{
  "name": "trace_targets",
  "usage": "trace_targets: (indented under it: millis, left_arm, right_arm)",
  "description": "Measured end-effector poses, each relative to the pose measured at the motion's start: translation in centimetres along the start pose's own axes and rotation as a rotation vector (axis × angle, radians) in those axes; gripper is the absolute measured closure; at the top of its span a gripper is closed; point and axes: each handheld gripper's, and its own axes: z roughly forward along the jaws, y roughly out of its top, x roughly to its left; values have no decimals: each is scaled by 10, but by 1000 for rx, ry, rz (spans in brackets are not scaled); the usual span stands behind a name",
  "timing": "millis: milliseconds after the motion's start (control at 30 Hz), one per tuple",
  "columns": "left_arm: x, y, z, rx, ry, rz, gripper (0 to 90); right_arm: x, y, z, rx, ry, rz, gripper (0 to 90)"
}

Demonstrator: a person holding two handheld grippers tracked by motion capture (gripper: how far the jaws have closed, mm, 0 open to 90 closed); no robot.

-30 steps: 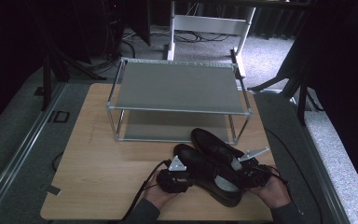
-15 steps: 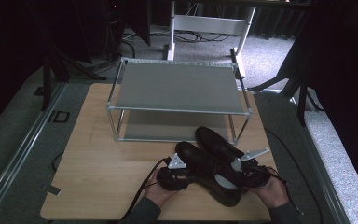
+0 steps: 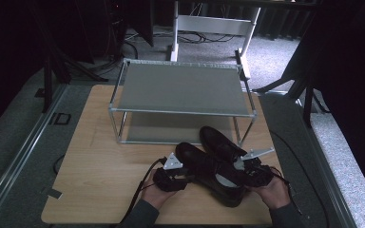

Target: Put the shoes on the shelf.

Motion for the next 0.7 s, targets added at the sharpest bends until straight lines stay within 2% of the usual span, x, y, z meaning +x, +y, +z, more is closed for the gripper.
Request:
trace_targets:
  millis: [533, 700]
  left_arm:
    - [14, -3, -14, -12, 41, -24, 603]
    - [18, -4, -18, -14, 55, -32, 603]
  right_arm:
    - [-3, 23, 5, -44, -6, 23, 804]
    - [-2, 34, 7, -56, -24, 28, 804]
